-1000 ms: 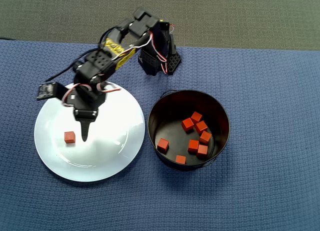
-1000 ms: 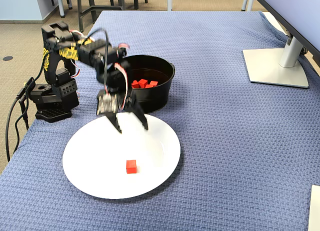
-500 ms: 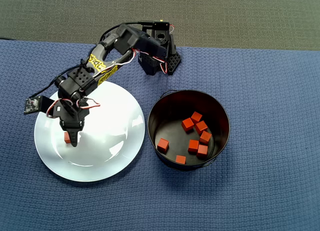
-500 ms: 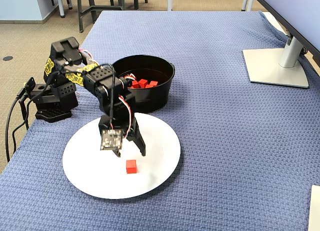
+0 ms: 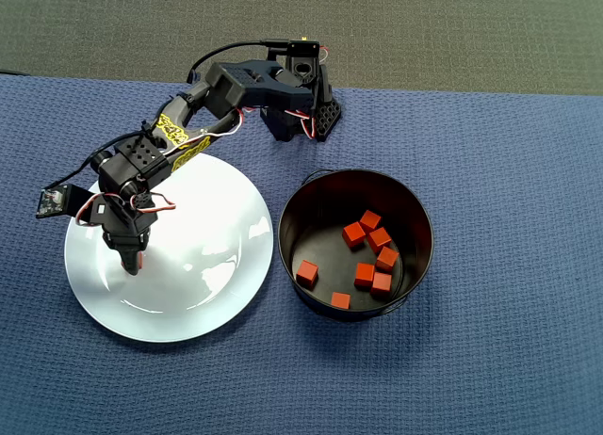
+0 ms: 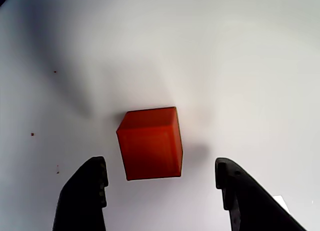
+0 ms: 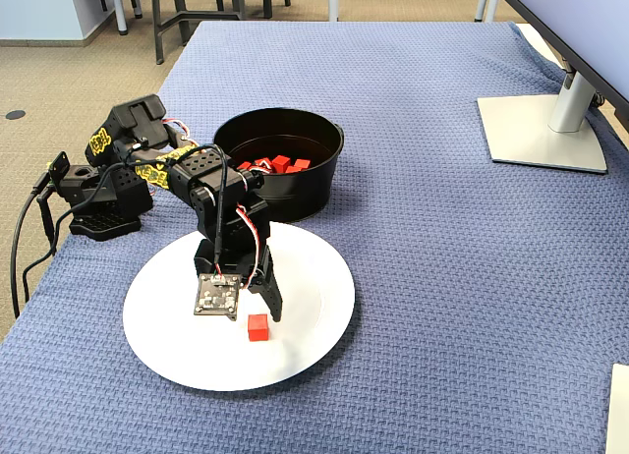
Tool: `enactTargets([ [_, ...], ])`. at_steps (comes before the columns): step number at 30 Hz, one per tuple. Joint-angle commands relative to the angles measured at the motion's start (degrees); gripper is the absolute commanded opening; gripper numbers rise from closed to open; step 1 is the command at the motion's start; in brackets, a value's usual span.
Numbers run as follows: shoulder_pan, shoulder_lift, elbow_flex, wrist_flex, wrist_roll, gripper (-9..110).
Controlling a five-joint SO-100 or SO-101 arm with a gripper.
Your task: Pick up the red cubes from the white plate and place them in the black recipient
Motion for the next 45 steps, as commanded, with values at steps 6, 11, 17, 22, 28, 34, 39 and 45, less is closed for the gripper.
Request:
enactTargets([
  [6, 1.1, -2.2, -9.5, 2.5, 2.0, 16],
  [11, 1.2, -5.0, -13.8, 4.0, 3.1, 13],
  [17, 1.3, -5.3, -14.1, 3.0, 4.8, 0],
  [22, 1.6, 0.6, -5.6, -2.5, 7.5, 0],
  [28, 1.6, 21.0, 12.0, -11.3, 15.6, 0],
  [34, -6.6, 43.7, 24.4, -9.0, 21.3, 0],
  [39, -19.7, 58.3, 31.3, -3.9, 30.2, 0],
  [45, -37.2, 70.8, 46.9, -7.9, 38.1, 0],
])
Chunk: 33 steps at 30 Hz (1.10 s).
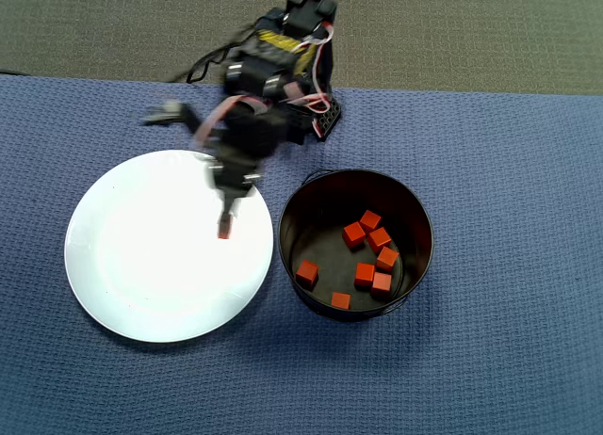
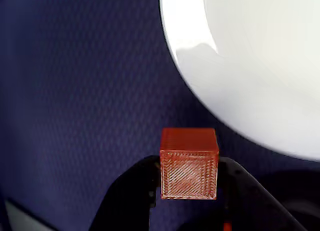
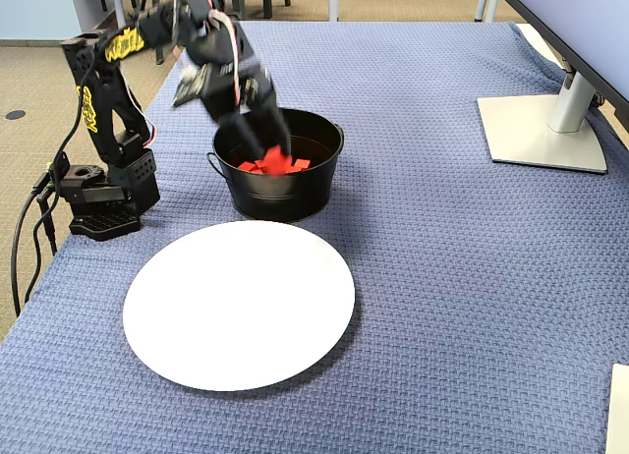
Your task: Pick up the red cubes from the white plate and place them in the black recipient
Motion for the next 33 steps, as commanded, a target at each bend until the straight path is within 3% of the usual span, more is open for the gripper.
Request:
enactTargets([
  [1, -12.2, 11.0, 10.6, -4.7, 5.3, 0],
  [4, -19.5, 16.8, 20.4, -10.1, 7.2, 0],
  [5, -21.9, 18.5, 23.3, -11.3, 7.5, 4],
  [7, -26.0, 21.2, 27.0, -11.8, 7.3, 27],
  [9, -27.9, 22.9, 28.1, -10.3, 7.3, 33],
  [24, -24.3, 31.6, 29.3, -1.9, 7.5, 28],
  [33, -22.9, 29.7, 31.0, -4.2, 6.8, 27],
])
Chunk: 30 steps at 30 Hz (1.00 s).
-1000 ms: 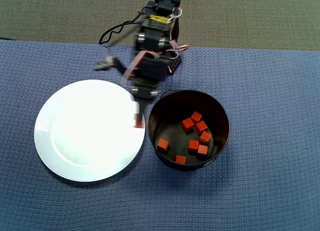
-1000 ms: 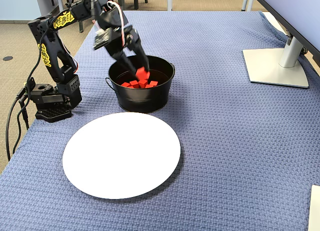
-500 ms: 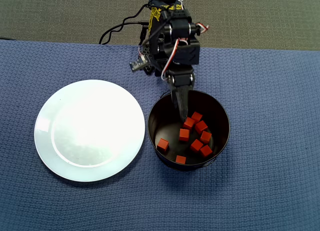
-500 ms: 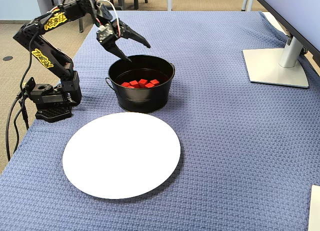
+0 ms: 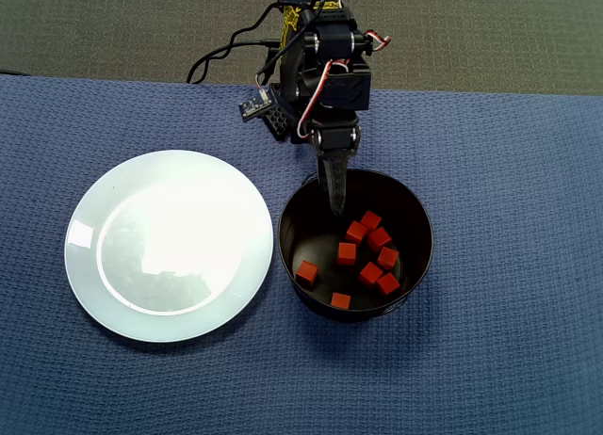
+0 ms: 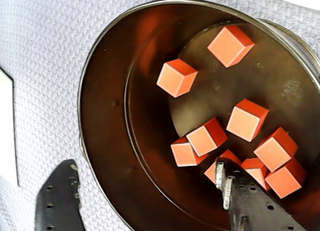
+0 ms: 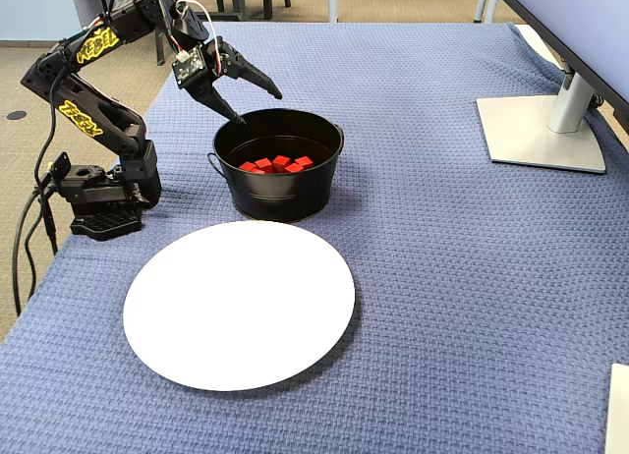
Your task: Pick up the red cubes from the white plate and place them in the black recipient
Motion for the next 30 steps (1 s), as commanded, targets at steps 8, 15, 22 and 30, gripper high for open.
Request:
enactTargets([
  [8, 2.0, -0.9, 0.4, -2.5, 0.1, 25],
  [15, 3.2, 7.2, 3.3, 0.1, 0.4, 24],
  [22, 16.7, 22.5, 20.0, -0.2, -4.3, 20],
  [30, 22.8, 34.1, 37.2, 0.6, -11.1, 18],
])
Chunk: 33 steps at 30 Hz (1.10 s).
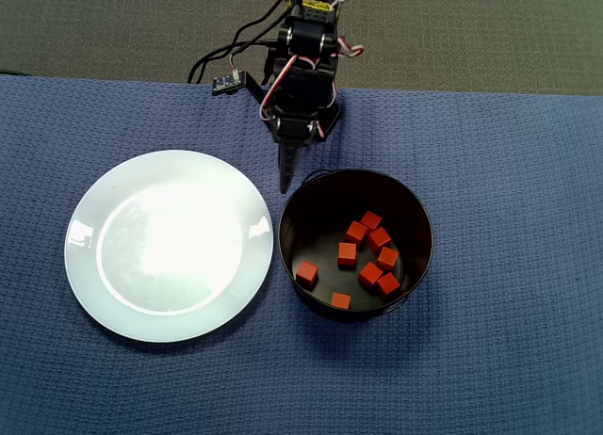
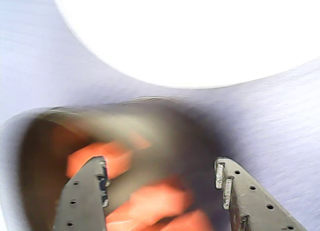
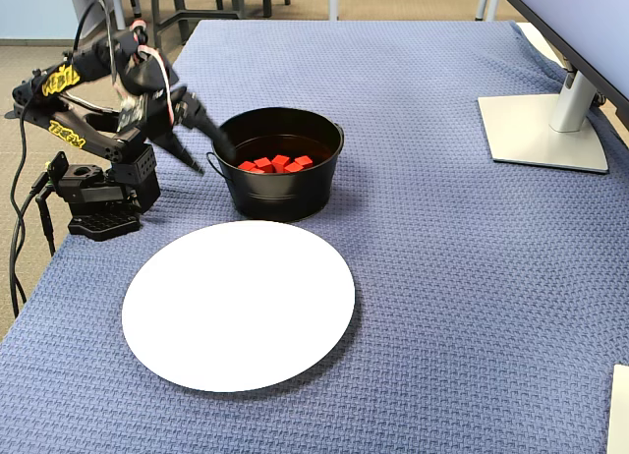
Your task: Pick up the red cubes from the white plate and place them in the black recipient
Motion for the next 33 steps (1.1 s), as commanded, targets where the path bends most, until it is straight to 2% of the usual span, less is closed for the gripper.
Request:
enactTargets([
  [1, 4.4, 3.3, 4.5, -0.9, -2.6, 17],
  [7, 4.0, 5.5, 13.8, -3.1, -4.6, 14],
  [12, 1.1, 7.6, 19.2, -4.5, -1.8, 8],
  [20, 0.5, 6.9, 21.3, -6.6, -1.0, 0],
  [27, -3.5, 6.8, 21.5, -7.0, -1.3, 0],
  [33, -4.0, 6.9, 22.1, -11.0, 5.4, 0],
])
